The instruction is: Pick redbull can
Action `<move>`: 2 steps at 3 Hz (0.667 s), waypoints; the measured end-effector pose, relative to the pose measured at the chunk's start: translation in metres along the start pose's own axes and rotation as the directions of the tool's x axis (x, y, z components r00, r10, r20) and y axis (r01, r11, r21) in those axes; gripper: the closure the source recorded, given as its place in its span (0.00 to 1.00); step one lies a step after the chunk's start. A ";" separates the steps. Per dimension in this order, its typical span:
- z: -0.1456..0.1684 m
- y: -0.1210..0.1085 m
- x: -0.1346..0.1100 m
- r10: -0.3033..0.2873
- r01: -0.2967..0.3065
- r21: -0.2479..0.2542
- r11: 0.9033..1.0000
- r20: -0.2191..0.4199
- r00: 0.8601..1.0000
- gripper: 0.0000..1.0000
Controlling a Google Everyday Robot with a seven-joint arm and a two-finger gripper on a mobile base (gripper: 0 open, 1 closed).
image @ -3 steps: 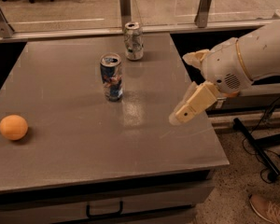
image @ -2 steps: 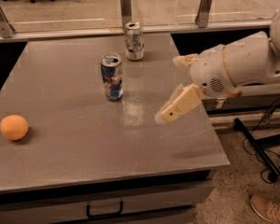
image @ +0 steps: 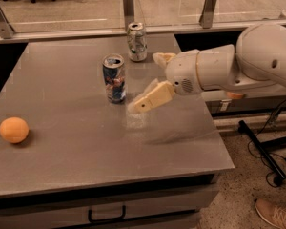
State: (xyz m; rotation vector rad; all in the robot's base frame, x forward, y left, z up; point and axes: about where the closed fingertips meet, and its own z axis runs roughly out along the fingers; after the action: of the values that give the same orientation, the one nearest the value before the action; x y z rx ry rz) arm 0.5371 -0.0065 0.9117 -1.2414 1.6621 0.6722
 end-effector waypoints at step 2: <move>0.056 -0.014 -0.019 -0.023 0.022 0.010 1.000 0.097 0.995 0.00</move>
Offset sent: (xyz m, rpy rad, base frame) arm 0.0579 0.0758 -0.0012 0.1380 -0.1083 0.0161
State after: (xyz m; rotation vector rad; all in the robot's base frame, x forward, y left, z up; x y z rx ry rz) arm 0.5709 0.0439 0.9063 -1.2006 1.5680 0.7001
